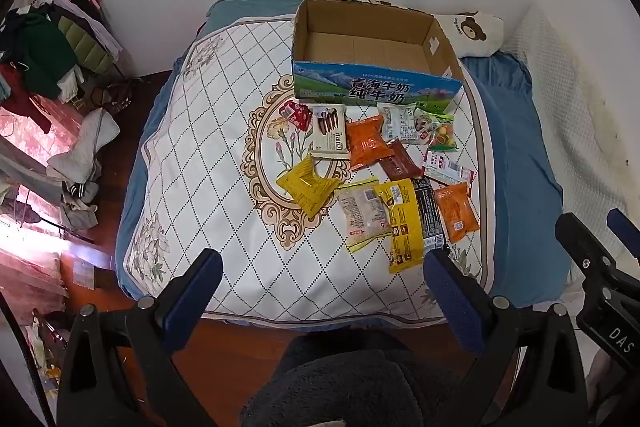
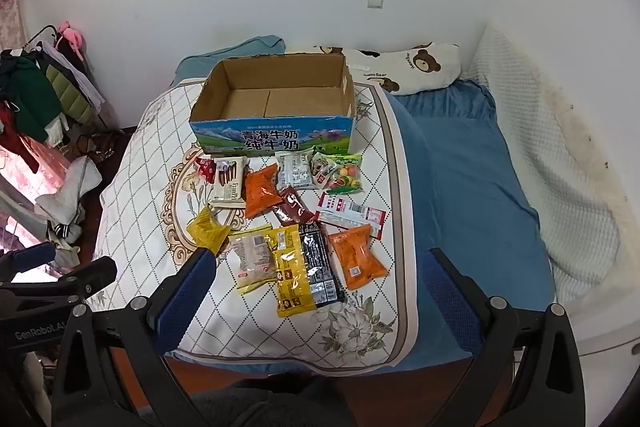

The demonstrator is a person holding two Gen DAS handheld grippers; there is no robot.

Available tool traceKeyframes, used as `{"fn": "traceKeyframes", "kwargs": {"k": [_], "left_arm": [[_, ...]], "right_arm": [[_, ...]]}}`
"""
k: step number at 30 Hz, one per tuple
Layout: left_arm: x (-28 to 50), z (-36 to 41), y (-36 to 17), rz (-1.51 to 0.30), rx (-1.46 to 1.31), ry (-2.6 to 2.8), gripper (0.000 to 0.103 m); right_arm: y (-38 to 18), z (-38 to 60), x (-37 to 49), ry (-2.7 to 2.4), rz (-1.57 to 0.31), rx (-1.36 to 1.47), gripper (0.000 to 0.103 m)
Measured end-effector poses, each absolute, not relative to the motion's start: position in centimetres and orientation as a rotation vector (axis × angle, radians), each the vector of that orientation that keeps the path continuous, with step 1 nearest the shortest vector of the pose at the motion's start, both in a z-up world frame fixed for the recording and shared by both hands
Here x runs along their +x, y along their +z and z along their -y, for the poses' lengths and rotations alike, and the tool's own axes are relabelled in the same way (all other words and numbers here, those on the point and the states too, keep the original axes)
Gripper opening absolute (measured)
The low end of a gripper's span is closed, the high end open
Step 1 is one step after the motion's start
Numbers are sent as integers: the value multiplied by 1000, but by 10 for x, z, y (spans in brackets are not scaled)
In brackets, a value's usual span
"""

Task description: Organize snacks

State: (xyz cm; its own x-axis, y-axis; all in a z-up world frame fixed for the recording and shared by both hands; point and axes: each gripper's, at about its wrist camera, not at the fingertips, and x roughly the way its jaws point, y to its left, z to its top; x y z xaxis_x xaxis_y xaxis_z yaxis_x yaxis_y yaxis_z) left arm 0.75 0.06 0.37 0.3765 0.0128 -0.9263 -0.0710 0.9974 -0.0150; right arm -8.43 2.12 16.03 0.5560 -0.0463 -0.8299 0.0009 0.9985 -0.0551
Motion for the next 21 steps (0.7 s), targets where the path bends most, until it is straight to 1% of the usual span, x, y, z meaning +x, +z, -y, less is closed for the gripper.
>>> {"fn": "traceKeyframes", "kwargs": {"k": [7,21], "left_arm": [[4,-6,4,-1174,-55,50,103],[1,-8,8,-1171,-56,44,103]], "right_arm": [[153,-32,-76,-27,-983,-42,103],[162,-28,-81,-22,-983,-31,103]]}}
